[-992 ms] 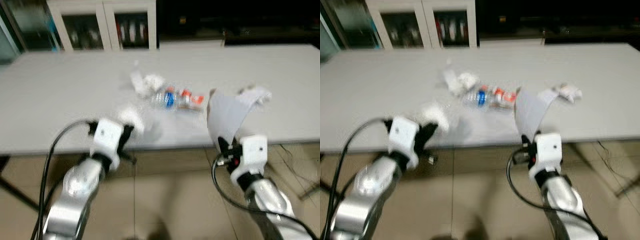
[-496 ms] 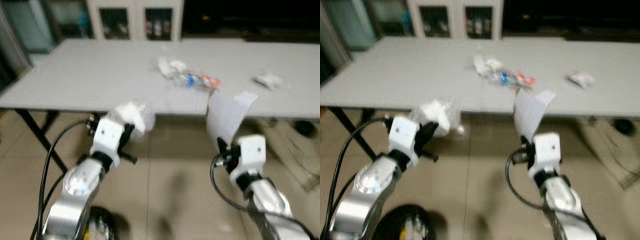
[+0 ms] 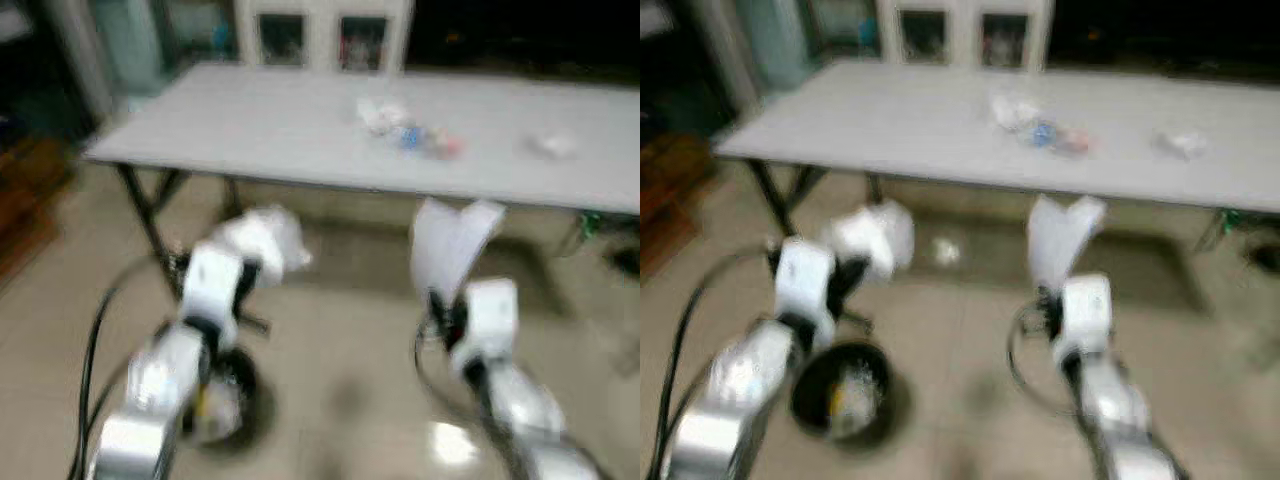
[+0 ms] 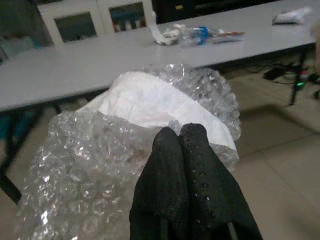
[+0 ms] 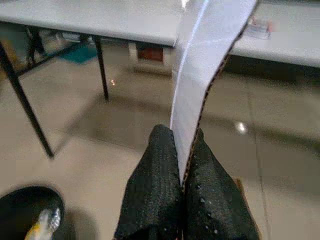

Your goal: Picking trash to rubbish bin

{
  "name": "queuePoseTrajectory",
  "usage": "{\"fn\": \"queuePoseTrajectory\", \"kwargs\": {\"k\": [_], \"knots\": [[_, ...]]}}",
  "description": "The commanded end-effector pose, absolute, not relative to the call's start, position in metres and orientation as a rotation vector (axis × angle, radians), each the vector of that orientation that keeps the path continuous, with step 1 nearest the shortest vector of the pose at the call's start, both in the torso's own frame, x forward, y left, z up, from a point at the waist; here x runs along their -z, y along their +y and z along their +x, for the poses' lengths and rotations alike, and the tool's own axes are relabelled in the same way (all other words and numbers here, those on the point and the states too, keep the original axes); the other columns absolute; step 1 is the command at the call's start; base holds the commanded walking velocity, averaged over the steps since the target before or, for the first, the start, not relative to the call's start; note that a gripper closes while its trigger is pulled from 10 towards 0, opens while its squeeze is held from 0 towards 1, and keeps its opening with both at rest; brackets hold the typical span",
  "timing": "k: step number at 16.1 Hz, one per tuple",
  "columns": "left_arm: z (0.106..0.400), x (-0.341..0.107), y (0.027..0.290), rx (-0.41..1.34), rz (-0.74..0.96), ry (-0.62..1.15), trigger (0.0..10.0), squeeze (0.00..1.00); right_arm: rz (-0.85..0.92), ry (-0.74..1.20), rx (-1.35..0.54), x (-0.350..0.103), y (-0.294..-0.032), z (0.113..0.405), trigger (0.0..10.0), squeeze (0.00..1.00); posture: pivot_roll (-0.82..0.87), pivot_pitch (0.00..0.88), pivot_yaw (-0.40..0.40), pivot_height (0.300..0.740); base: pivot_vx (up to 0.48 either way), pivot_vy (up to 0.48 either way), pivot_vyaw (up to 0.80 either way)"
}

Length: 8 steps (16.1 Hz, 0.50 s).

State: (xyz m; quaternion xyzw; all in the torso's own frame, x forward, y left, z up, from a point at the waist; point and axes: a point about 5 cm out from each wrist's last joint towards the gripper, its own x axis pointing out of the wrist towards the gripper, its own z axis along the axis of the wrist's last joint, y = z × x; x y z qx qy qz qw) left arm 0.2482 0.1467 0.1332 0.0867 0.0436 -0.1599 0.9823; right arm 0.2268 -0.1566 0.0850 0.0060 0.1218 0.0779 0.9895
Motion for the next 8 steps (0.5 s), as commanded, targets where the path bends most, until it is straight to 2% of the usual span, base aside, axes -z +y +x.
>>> {"fn": "queuePoseTrajectory", "kwargs": {"k": [1,7,8], "knots": [[0.242,-0.126,0.153,0.273,0.195,0.113,10.0,0.0,0.019,0.26,-0.171,-0.082,-0.157,0.234,10.0,0.0,0.01,0.0,-0.033,0.74,0.0,0.0,0.0],[0.233,-0.106,0.163,0.183,0.184,0.148,10.0,0.0,-0.063,0.395,-0.296,-0.043,-0.142,0.241,10.0,0.0,0.03,0.0,-0.091,0.74,0.0,0.0,0.0],[0.23,-0.102,0.165,0.172,0.185,0.159,10.0,0.0,-0.073,0.41,-0.306,-0.037,-0.141,0.241,10.0,0.0,0.04,0.0,-0.101,0.74,0.3,0.0,0.0]]}}
